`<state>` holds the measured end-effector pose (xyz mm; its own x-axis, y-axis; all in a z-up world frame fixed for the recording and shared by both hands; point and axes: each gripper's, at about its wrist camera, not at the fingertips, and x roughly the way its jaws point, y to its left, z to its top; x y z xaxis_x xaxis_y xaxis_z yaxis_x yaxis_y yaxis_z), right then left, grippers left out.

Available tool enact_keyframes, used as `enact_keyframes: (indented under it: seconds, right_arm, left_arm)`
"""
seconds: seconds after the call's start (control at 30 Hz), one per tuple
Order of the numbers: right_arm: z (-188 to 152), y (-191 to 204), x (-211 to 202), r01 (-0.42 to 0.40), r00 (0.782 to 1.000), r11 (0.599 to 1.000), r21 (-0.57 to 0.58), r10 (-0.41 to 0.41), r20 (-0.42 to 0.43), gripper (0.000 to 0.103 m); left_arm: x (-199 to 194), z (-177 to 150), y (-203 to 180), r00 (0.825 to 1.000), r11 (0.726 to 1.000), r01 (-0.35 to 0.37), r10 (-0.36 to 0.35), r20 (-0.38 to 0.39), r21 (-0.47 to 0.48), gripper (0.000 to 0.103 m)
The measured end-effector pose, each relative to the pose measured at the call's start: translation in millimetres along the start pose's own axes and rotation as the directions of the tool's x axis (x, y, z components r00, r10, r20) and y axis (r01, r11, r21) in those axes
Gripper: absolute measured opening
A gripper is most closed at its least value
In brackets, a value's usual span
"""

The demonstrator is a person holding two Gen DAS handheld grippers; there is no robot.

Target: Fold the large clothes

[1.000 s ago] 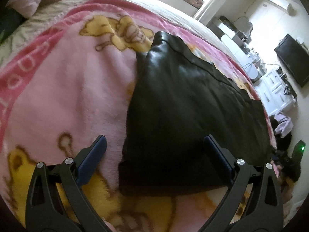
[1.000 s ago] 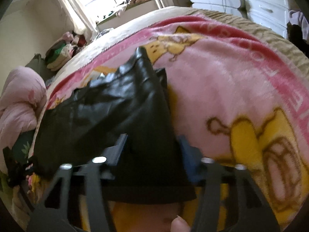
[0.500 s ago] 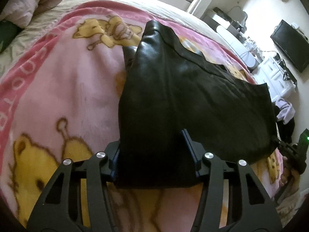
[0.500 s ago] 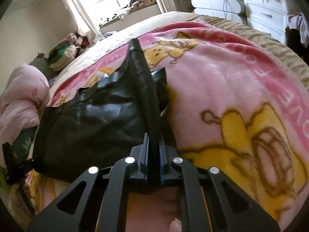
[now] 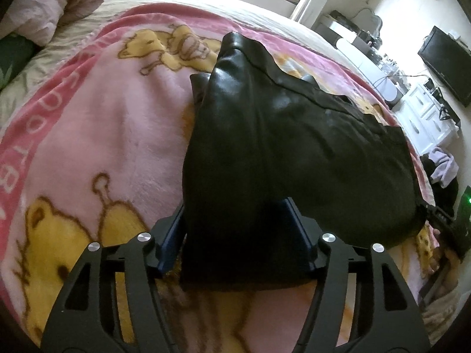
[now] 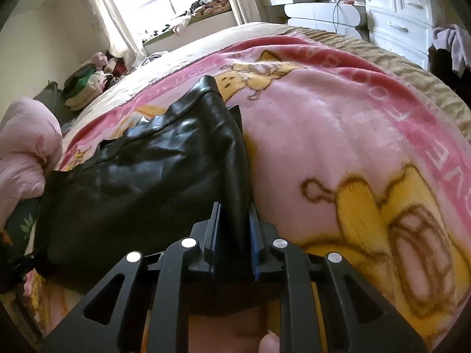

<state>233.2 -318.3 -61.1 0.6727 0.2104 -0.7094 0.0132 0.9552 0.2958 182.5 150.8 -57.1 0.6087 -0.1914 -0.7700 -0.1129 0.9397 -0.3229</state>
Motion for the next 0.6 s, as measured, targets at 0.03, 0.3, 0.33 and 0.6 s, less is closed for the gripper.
enact_keyframes:
  seconds: [0.03,0.3,0.33,0.6]
  right_arm:
    - [0.5,0.2,1.8,0.005,1.0,1.0,-0.001,-0.005,0.001,0.018]
    - [1.0,1.7,-3.5,0.03,0.999,0.999,-0.011,-0.03,0.022,0.026]
    - [1.2,1.6,-4.7,0.033,0.999,0.999,-0.014,-0.032,0.021,0.029]
    - [0.5,10.5,-24.2,0.031,0.998,0.999,-0.035,-0.029,0.064,0.07]
  left_arm:
    - [0.0,0.0,-0.1,1.0,1.0,-0.005,0.005,0.003,0.002,0.058]
    - [-7.5,-1.0,-9.6,0.999,0.998,-0.05,0.049,0.022,0.044,0.059]
    - [-8.9,-0.7,-10.7,0.998,0.997,-0.052,0.051,0.024,0.048,0.059]
    - [-21.4,0.7,-22.0,0.997,0.994,-0.066,0.062,0.044,0.084,0.076]
